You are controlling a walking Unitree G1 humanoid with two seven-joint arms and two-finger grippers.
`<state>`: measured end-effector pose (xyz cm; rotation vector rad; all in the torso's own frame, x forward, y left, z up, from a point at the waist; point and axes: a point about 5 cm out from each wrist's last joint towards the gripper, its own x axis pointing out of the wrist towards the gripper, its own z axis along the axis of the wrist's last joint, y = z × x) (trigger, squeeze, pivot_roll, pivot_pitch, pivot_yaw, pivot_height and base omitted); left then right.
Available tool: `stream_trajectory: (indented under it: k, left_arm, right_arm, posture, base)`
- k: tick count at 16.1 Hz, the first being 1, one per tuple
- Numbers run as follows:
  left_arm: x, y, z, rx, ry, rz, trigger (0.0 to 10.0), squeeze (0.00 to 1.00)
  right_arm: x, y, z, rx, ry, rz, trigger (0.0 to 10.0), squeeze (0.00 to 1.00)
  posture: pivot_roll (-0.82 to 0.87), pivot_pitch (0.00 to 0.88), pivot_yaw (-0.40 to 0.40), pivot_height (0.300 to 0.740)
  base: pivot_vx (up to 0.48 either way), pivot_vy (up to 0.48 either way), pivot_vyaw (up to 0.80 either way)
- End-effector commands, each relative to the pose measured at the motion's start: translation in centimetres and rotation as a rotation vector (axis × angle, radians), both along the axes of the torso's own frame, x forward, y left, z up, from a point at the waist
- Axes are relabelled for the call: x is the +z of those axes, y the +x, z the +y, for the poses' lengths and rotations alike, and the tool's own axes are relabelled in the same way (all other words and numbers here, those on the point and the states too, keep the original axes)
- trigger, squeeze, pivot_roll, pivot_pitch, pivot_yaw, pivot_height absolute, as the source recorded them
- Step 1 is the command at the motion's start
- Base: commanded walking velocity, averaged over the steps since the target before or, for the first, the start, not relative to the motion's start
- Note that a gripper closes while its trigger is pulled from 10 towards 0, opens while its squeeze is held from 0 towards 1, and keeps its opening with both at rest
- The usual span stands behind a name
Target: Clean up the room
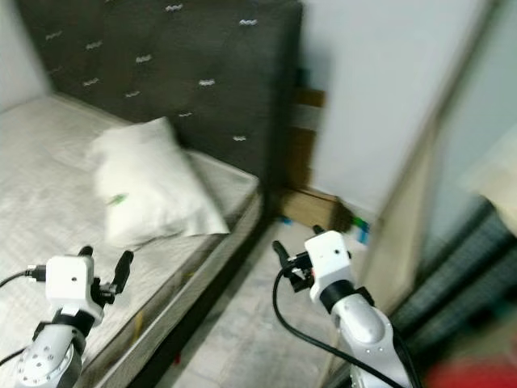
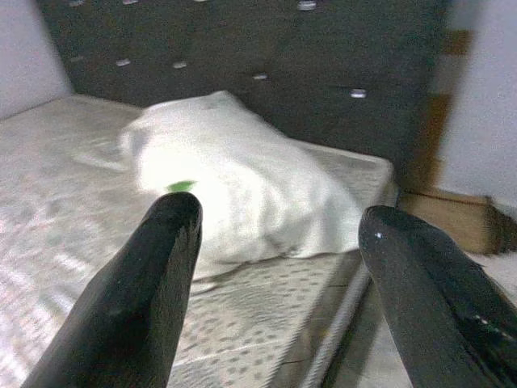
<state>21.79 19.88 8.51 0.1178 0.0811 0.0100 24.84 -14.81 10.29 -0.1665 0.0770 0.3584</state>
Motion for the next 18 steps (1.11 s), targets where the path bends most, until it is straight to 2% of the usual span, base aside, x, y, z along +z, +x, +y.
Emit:
stream_trajectory:
  k: [1, 4, 8, 18]
  left_arm:
    - [-0.11, -0.25, 0.45, 0.017, -0.001, 0.007, 10.0, 0.0]
    - [-0.12, -0.19, 0.37, 0.002, -0.003, 0.007, 10.0, 0.0]
    - [0.08, -0.21, 0.01, -0.028, -0.006, -0.007, 10.0, 0.0]
    - [0.01, -0.05, -0.09, -0.044, -0.01, -0.011, 10.0, 0.0]
  right_arm:
    - [0.33, 0.11, 0.55, 0.018, 0.019, -0.009, 10.0, 0.0]
    - [0.32, 0.09, 0.6, 0.023, 0.024, -0.008, 10.0, 0.0]
    - [0.34, 0.17, 0.6, 0.028, 0.028, -0.009, 10.0, 0.0]
    - [0.2, 0.33, 0.72, 0.042, 0.021, -0.007, 10.0, 0.0]
  posture:
    - [-0.02, 0.0, -0.093, 0.74]
    - [-0.02, 0.0, -0.093, 0.74]
    - [-0.02, 0.0, -0.094, 0.74]
    - [-0.01, 0.0, -0.098, 0.74]
  base:
    - [0.0, 0.0, 0.77]
    - [0.0, 0.0, 0.0]
    - [0.0, 0.0, 0.53]
    - [0.345, 0.0, 0.0]
